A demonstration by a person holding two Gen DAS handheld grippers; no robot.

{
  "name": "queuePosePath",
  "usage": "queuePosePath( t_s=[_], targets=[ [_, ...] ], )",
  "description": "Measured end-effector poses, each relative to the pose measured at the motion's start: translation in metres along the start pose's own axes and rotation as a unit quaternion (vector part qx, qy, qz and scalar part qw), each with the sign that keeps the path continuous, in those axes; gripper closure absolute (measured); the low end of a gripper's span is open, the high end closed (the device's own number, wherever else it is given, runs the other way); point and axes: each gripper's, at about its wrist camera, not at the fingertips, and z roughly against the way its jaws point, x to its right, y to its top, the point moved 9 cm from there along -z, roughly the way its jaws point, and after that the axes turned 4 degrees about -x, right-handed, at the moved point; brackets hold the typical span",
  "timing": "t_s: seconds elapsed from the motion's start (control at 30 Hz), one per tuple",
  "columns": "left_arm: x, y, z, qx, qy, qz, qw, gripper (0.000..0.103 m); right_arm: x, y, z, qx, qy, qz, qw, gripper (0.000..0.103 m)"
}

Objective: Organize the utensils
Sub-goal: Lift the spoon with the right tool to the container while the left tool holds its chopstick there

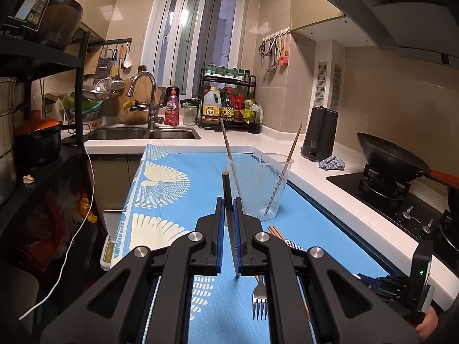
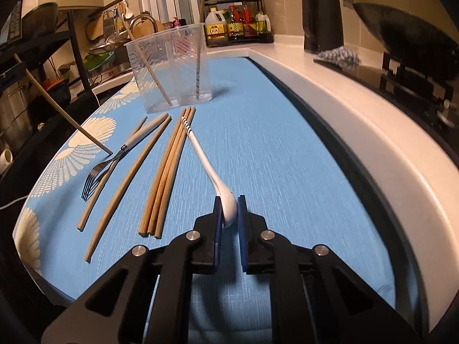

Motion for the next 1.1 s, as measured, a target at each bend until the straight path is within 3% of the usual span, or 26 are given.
queuePosePath(
  t_s=[0.27, 0.43, 0.8, 1.1],
  targets=[
    [0.003, 0.001, 0.000, 0.000, -0.002, -0.001, 1.0000, 0.097, 0.002, 0.047, 0.035, 0.058, -0.026, 0.046, 0.997, 0.093],
    [0.007, 0.005, -0.001, 0.001, 0.000, -0.012, 0.9999, 0.097, -0.004, 0.085, 0.048, 0.070, -0.038, 0.086, 0.993, 0.093],
    [0.014, 0.009, -0.008, -0.019, 0.006, -0.018, 0.9996, 0.097, -0.025, 0.140, 0.043, 0.048, -0.017, 0.116, 0.992, 0.092],
    [0.013, 0.030, -0.011, -0.035, 0.015, -0.012, 0.9992, 0.098, -0.041, 0.182, 0.057, 0.059, -0.001, 0.125, 0.990, 0.093]
  ],
)
